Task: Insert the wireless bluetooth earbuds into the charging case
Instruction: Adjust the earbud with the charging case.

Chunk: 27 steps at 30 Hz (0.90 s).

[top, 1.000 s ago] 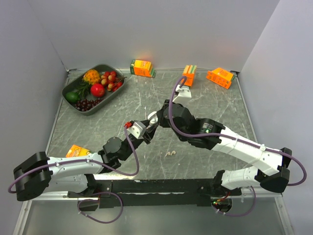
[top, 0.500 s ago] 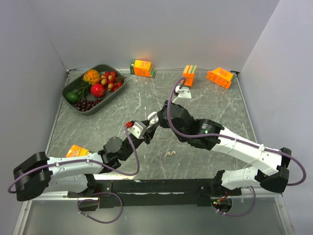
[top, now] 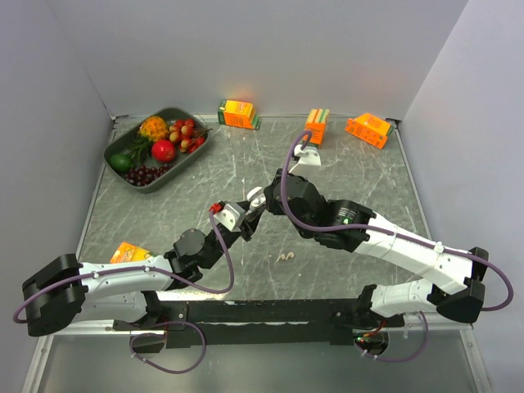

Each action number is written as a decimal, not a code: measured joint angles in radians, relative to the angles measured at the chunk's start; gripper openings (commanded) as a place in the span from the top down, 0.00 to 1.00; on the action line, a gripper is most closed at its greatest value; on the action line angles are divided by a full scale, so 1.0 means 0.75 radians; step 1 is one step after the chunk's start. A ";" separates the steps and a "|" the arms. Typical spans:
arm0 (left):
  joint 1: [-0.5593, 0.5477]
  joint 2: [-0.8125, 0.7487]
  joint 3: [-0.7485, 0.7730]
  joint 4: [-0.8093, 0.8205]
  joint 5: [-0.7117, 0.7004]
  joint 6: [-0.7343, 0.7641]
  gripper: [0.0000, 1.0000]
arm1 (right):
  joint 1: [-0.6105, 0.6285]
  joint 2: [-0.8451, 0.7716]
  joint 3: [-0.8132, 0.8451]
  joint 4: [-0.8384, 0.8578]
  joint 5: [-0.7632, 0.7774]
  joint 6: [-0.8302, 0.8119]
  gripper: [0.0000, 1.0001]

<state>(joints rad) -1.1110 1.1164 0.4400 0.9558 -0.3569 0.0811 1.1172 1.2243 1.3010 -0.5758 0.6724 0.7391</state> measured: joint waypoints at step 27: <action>-0.005 0.001 0.005 0.005 0.001 -0.024 0.99 | 0.014 -0.002 -0.016 0.008 -0.009 -0.013 0.81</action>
<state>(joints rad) -1.1145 1.1168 0.4438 0.9596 -0.3565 0.0631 1.1278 1.2232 1.2888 -0.5701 0.6655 0.7292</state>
